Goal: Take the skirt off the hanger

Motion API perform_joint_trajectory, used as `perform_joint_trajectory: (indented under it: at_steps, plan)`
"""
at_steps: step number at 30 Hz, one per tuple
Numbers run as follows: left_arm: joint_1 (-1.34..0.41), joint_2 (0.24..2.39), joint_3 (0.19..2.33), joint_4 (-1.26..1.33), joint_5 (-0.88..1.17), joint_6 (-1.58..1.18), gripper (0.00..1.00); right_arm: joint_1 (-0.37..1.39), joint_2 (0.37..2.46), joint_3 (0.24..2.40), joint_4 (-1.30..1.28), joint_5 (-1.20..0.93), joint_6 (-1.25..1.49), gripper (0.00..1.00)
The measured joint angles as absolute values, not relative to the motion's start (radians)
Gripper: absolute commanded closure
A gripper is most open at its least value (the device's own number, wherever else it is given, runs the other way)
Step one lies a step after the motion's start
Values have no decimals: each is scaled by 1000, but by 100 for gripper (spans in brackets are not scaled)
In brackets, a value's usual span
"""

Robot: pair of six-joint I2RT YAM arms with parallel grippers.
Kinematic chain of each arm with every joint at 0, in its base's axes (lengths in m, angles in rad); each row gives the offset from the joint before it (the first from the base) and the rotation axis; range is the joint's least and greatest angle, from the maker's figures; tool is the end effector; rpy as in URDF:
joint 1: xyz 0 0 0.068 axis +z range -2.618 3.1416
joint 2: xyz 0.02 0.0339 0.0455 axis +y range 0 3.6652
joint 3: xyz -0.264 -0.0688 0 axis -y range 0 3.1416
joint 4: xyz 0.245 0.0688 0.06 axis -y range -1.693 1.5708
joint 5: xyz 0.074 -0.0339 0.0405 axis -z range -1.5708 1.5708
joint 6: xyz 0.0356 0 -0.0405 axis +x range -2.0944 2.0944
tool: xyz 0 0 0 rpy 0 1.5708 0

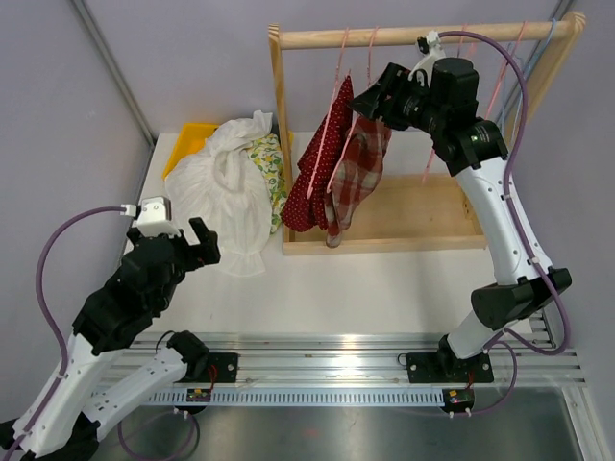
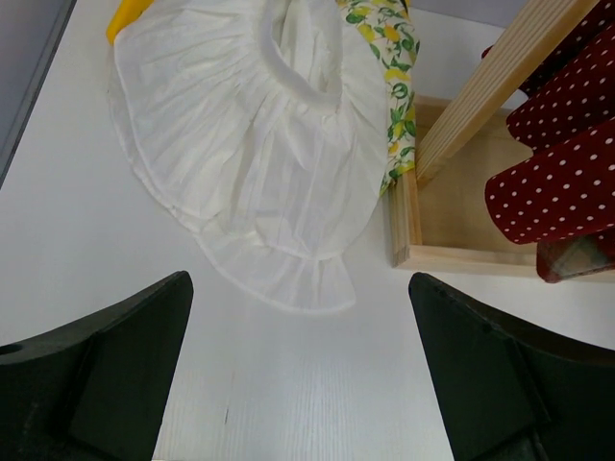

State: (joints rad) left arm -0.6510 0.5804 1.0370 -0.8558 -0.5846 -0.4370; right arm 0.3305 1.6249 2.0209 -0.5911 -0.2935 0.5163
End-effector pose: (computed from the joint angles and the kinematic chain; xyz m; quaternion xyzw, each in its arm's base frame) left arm 0.0821 -0.0378 0.3798 -0.0732 0.8104 -0.0686 0.5773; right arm 0.3213 0.1211 0.5060 -0.0215 0.7696 0.3610 0.5262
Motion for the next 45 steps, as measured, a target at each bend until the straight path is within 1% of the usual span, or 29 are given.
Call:
perform_joint_trajectory:
  at_steps: [2, 3, 4, 5, 6, 8, 13, 16, 18, 22, 25, 27, 29, 33, 37, 40, 45]
  plan:
    - [-651, 578, 1014, -871, -584, -445, 1, 352, 1636, 2021, -588, -280, 519, 44]
    - [-651, 580, 1001, -874, -583, -448, 1, 361, 1642, 2021, -588, -276, 521, 54]
    - [-652, 582, 988, -877, -583, -451, 1, 369, 1648, 2021, -588, -270, 522, 62]
    - [-652, 583, 979, -882, -583, -453, 1, 375, 1653, 2022, -585, -268, 530, 74]
    - [-653, 584, 971, -883, -583, -455, 1, 379, 1655, 2023, -583, -264, 533, 91]
    - [-653, 584, 965, -888, -580, -457, 1, 383, 1655, 2025, -596, -252, 540, 100]
    - [-653, 587, 969, -877, -545, -442, 1, 383, 1654, 2036, -623, -208, 529, 100]
    - [-660, 607, 1006, -868, -500, -409, 1, 383, 1654, 2082, -694, -187, 514, 100]
    - [-673, 627, 1051, -852, -469, -383, 1, 383, 1655, 2142, -758, -174, 509, 100]
    - [-710, 694, 1207, -796, -383, -327, 1, 383, 1651, 2307, -865, -169, 504, 100]
    - [-755, 763, 1324, -722, -312, -290, 1, 383, 1609, 2354, -896, -168, 505, 100]
    - [-798, 797, 1353, -656, -274, -274, 1, 383, 1568, 2344, -942, -166, 506, 100]
    - [-879, 831, 1356, -593, -238, -253, 1, 383, 1527, 2318, -955, -167, 515, 100]
    - [-1072, 931, 1355, -464, -207, -202, 1, 383, 1435, 2236, -955, -183, 545, 100]
    - [-1241, 1077, 1353, -328, -204, -146, 1, 383, 1356, 2187, -956, -204, 576, 100]
    - [-1303, 1179, 1351, -260, -198, -126, 1, 383, 1324, 2181, -964, -222, 601, 100]
    - [-1333, 1279, 1351, -200, -210, -109, 1, 383, 1294, 2168, -972, -252, 634, 100]
